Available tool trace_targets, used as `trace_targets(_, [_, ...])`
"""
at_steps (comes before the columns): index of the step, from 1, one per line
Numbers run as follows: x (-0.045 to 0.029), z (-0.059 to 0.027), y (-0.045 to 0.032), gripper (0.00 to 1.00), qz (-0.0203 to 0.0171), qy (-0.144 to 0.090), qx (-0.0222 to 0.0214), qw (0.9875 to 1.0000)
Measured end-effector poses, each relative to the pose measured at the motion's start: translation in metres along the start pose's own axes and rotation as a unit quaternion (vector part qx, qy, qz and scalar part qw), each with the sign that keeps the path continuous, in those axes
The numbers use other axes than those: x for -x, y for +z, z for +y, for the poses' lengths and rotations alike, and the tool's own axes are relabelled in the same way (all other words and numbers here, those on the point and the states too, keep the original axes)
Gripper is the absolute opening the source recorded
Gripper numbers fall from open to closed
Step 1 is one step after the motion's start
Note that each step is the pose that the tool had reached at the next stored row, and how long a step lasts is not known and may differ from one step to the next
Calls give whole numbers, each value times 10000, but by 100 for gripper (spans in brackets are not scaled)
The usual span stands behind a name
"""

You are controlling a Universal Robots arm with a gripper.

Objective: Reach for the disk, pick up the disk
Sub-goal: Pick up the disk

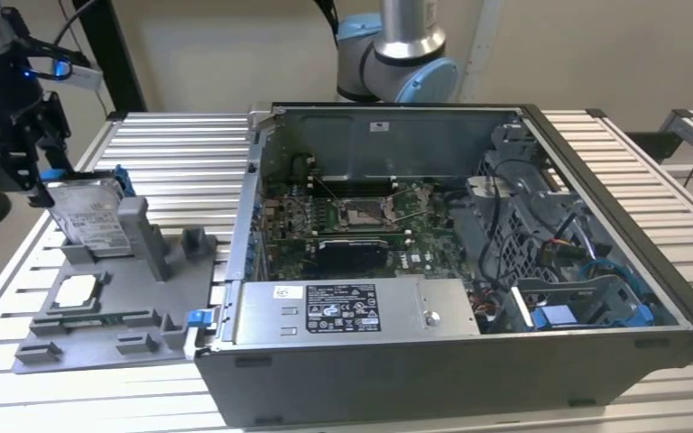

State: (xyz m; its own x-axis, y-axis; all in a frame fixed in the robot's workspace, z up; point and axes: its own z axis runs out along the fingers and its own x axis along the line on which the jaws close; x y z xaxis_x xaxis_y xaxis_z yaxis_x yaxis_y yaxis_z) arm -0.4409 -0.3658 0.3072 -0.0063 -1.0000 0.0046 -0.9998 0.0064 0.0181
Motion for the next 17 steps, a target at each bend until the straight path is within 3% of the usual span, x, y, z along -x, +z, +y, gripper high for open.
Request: trace_targets(17, [3, -29, 309, 100, 0, 0, 0, 10000])
